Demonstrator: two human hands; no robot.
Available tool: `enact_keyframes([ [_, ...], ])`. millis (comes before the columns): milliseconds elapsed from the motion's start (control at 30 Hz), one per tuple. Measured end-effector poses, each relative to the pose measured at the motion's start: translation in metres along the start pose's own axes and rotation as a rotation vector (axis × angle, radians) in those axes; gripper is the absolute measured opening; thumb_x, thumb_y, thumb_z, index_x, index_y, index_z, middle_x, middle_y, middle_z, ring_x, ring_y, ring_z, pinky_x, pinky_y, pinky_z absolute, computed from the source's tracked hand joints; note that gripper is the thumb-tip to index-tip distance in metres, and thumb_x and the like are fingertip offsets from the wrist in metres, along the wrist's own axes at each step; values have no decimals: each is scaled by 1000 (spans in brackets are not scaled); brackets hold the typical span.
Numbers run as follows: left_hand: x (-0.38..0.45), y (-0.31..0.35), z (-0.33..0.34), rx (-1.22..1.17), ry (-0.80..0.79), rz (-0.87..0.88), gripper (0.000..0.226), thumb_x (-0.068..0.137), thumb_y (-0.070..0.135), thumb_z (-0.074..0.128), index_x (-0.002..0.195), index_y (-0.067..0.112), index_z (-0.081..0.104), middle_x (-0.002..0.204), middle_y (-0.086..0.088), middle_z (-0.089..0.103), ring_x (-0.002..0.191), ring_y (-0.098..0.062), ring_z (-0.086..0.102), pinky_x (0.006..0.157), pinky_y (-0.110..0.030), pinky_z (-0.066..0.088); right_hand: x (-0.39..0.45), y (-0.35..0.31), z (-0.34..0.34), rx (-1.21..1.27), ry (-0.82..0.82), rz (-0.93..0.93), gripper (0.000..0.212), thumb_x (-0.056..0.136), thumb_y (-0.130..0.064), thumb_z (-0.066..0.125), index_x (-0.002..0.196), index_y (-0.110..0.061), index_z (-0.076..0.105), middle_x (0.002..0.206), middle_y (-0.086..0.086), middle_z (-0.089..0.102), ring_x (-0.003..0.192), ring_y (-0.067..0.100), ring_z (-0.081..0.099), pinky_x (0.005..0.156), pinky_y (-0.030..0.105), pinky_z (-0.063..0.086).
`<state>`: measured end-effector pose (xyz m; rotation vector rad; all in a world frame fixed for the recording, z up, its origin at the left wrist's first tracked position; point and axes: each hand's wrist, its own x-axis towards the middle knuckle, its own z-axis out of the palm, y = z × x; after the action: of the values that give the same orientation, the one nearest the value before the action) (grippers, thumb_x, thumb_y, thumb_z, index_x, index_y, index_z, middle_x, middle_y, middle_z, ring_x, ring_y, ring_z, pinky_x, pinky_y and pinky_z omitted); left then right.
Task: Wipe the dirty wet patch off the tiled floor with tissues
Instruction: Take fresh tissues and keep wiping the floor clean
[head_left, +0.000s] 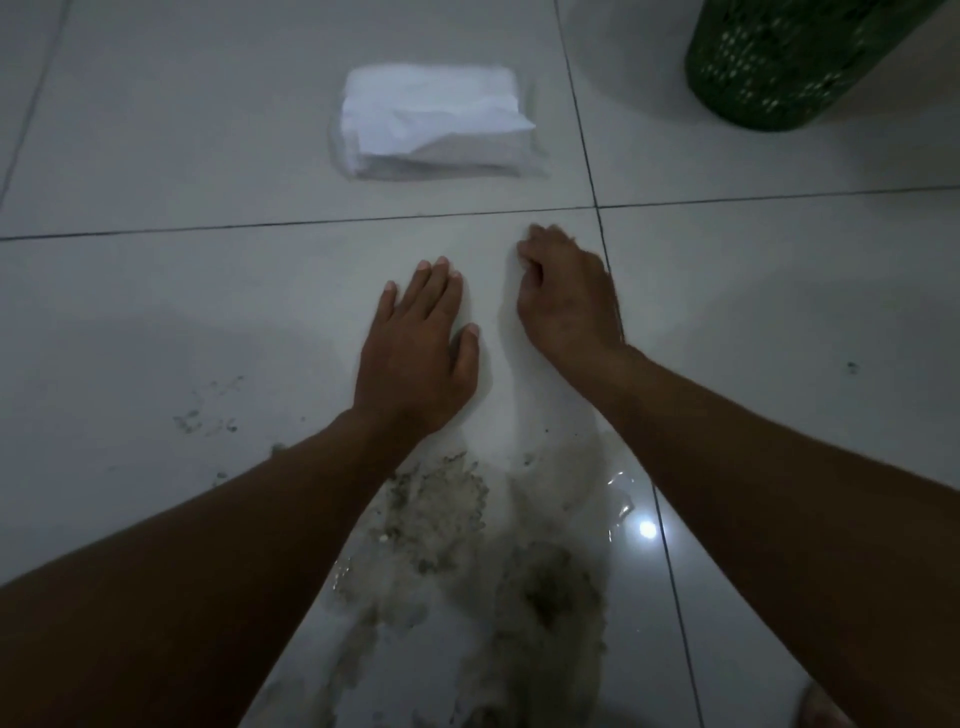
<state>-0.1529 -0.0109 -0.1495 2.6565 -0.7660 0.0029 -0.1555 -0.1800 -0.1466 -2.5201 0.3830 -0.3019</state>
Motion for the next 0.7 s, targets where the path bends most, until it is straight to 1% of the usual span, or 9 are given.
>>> enact_keyframes([
  [67, 0, -2, -2, -1, -13, 11, 64, 96, 37, 30, 151, 4, 33, 159, -12, 28, 150, -22, 19, 123, -42, 11, -22, -8, -3, 33, -92, -198, 32, 91, -8, 52, 118, -10, 69, 133, 6, 61, 130, 22, 51, 114, 31, 34],
  [133, -4, -7, -5, 1, -11, 20, 66, 95, 38, 27, 150, 3, 33, 159, -13, 29, 149, -24, 20, 122, -42, 12, -42, -10, -4, 51, -168, -364, 30, 89, -7, 54, 114, -8, 71, 130, 8, 63, 126, 23, 55, 111, 35, 40],
  [200, -11, -16, -10, 12, 0, 23, 65, 96, 38, 29, 149, 2, 35, 158, -14, 30, 149, -25, 21, 122, -43, 13, -46, -7, -2, 39, -95, -322, 30, 88, -6, 53, 113, -7, 71, 130, 9, 63, 126, 24, 55, 109, 36, 42],
  [300, -25, -32, -18, 33, -8, 16, 64, 97, 38, 30, 149, 2, 34, 158, -13, 30, 149, -25, 21, 122, -42, 13, -48, -14, 7, 40, 75, -2, 34, 93, -2, 49, 121, -5, 66, 138, 9, 56, 134, 23, 46, 112, 25, 28],
  [367, -36, -41, -23, 45, -14, 9, 63, 97, 38, 31, 149, 2, 33, 158, -14, 30, 149, -25, 21, 122, -43, 14, -52, -30, 20, 43, 93, 81, 36, 93, 2, 46, 124, -3, 63, 141, 11, 53, 138, 24, 41, 113, 25, 24],
  [433, -44, -49, -28, 55, -14, -2, 63, 98, 38, 31, 149, 1, 34, 157, -15, 31, 149, -26, 22, 122, -45, 16, -60, -49, 32, 65, 52, -20, 35, 92, 0, 47, 121, -4, 66, 137, 12, 57, 134, 26, 46, 113, 32, 31],
  [567, -62, -65, -39, 72, -9, -18, 63, 97, 39, 31, 146, -1, 40, 154, -17, 36, 146, -29, 28, 120, -44, 18, -82, -73, 34, 94, -177, -448, 42, 89, -21, 39, 111, -8, 72, 127, 7, 65, 125, 22, 56, 109, 36, 42],
  [633, -69, -70, -42, 59, -10, -28, 65, 97, 40, 32, 147, 0, 39, 155, -16, 35, 147, -27, 27, 120, -43, 17, -81, -67, 32, 82, -180, -462, 40, 85, -20, 43, 110, -9, 73, 127, 6, 65, 124, 21, 57, 106, 36, 45],
  [700, -80, -77, -46, 53, 3, -40, 65, 96, 41, 32, 147, 1, 38, 155, -15, 35, 147, -27, 27, 121, -44, 18, -76, -61, 36, 45, -51, -350, 38, 87, -19, 44, 111, -10, 72, 129, 7, 64, 125, 21, 56, 107, 31, 43],
])
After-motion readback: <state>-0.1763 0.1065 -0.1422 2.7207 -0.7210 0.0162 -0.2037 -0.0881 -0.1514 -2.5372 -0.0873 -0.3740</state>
